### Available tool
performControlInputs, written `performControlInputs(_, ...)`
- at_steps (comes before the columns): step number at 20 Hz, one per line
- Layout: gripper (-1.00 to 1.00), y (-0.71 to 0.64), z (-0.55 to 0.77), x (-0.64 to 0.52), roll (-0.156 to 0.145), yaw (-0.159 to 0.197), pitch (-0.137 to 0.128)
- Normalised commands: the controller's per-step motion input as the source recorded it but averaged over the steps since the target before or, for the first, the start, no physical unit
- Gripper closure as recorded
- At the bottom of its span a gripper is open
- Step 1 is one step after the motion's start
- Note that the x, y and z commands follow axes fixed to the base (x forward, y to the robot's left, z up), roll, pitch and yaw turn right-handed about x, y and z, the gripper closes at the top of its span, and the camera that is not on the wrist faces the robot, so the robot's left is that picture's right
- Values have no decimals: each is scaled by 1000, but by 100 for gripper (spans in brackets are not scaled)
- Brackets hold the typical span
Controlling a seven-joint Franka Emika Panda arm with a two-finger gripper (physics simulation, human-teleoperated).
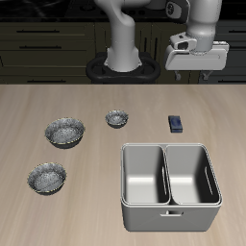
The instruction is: Place the cream cheese in the largest bowl
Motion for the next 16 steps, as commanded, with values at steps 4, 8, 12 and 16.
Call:
performControlInputs(4,-100,83,-273,-50,-52,-11,-60)
performControlInputs(8,-100,100,-287,-49,-38,-14,-51)
performControlInputs(12,-100,69,-238,-45,-14,-5,-34)
performControlInputs(16,-100,-110,-190,33,-34,-37,3)
